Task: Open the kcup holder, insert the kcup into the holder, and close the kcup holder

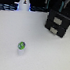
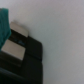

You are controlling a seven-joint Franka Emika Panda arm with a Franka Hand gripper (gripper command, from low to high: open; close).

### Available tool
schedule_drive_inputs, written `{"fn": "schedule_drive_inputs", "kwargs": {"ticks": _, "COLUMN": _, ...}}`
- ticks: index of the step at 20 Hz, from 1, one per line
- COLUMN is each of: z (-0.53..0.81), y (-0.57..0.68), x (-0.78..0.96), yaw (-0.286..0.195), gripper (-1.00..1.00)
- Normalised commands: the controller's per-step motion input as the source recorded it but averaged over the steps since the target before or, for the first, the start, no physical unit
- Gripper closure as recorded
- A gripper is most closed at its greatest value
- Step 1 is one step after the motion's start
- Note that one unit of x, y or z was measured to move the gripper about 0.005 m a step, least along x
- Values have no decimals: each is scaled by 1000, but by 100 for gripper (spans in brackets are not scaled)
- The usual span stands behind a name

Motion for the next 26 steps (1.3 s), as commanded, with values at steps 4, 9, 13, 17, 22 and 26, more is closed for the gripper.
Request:
{"fn": "schedule_drive_inputs", "kwargs": {"ticks": 4, "z": -135, "y": 628, "x": -338, "yaw": -179, "gripper": -100}}
{"fn": "schedule_drive_inputs", "kwargs": {"ticks": 9, "z": -208, "y": 633, "x": -344, "yaw": -170, "gripper": -100}}
{"fn": "schedule_drive_inputs", "kwargs": {"ticks": 13, "z": -219, "y": 592, "x": -290, "yaw": -159, "gripper": -100}}
{"fn": "schedule_drive_inputs", "kwargs": {"ticks": 17, "z": -303, "y": 507, "x": -198, "yaw": -149, "gripper": -100}}
{"fn": "schedule_drive_inputs", "kwargs": {"ticks": 22, "z": -406, "y": 298, "x": -75, "yaw": -103, "gripper": -100}}
{"fn": "schedule_drive_inputs", "kwargs": {"ticks": 26, "z": -443, "y": 214, "x": -85, "yaw": -71, "gripper": -100}}
